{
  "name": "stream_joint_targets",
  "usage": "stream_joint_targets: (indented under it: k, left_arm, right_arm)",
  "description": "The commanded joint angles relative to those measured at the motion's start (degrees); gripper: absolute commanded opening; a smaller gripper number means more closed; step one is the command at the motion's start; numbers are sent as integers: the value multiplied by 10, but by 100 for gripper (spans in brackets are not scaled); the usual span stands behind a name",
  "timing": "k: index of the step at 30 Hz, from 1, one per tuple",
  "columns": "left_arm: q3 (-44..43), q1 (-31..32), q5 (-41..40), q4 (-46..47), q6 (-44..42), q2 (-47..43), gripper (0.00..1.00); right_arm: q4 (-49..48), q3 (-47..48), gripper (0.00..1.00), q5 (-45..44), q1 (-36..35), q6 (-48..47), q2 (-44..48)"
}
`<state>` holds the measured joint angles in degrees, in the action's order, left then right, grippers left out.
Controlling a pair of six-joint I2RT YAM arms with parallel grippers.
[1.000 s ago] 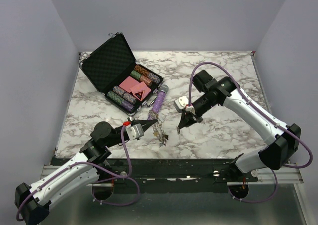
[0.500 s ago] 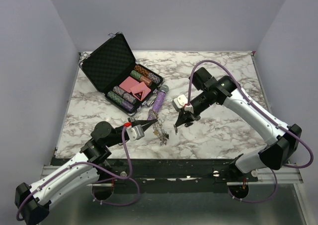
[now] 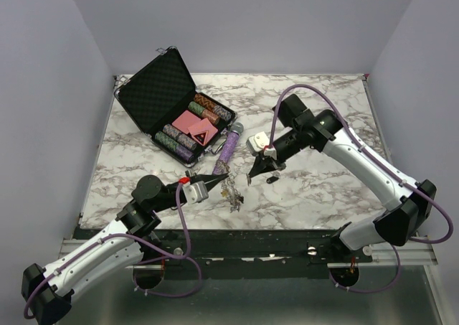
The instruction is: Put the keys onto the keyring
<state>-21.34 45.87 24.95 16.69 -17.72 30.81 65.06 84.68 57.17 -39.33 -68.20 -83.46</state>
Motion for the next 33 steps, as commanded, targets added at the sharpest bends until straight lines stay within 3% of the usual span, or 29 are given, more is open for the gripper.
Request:
stream_joint_targets:
  k: [1, 5, 13, 33]
  left_arm:
    - [0, -3, 27, 41, 9, 2, 0]
    - [0, -2, 28, 44, 11, 2, 0]
    - [2, -2, 27, 48, 18, 0, 0]
    - [-3, -3, 24, 36, 11, 0, 0]
  right_arm:
    - [-62, -12, 1, -14, -5, 33, 28]
    - [-113, -34, 0, -31, -12, 51, 49]
    - [-127, -67, 0, -64, -27, 16, 71]
    - [-189, -114, 0, -85, -28, 54, 110]
